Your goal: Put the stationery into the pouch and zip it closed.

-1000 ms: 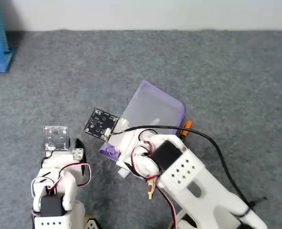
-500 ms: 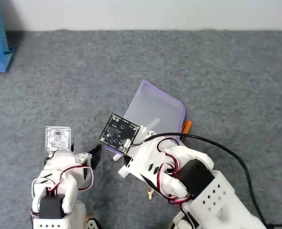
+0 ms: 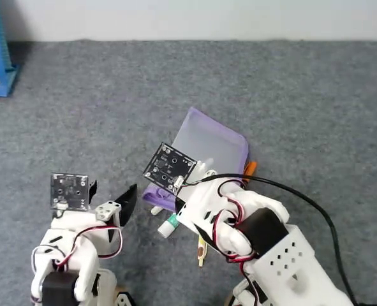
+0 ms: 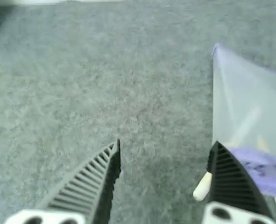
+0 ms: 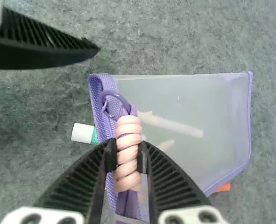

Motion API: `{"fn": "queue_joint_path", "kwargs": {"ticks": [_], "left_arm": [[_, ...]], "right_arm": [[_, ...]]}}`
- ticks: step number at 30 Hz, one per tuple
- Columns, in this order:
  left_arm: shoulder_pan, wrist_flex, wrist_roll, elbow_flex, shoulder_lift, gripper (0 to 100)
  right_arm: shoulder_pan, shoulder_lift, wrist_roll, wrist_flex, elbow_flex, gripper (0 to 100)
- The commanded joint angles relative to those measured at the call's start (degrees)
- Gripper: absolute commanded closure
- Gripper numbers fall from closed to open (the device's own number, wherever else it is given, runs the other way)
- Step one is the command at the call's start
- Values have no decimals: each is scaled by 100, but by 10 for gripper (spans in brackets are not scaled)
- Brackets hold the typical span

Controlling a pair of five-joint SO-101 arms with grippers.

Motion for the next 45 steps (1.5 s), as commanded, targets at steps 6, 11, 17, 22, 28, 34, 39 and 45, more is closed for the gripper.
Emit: {"fn": "queue_joint_path", "kwargs": {"ticks": [6, 11, 17, 22, 28, 34, 39, 45], "left_arm": [[782, 264, -193, -330, -88, 706], [738, 264, -431, -198, -88, 706], [774, -79, -580, 365, -88, 706], [774, -633, -580, 901, -88, 706], [782, -1064, -545, 1086, -88, 718], [791, -1389, -545, 1086, -88, 811], [1231, -1354, -545, 1138, -88, 816], [1574, -1776, -580, 1490, -88, 816]], "right_arm": [[92, -101, 53, -136, -79, 989], [92, -101, 53, -136, -70, 989], [75, -101, 53, -127, -70, 989], [66, -101, 53, -110, -70, 989], [66, -101, 44, -92, -70, 989], [57, -101, 53, -84, -62, 989], [57, -75, 62, -84, -62, 989], [-110, -101, 62, -31, 26, 989]]}}
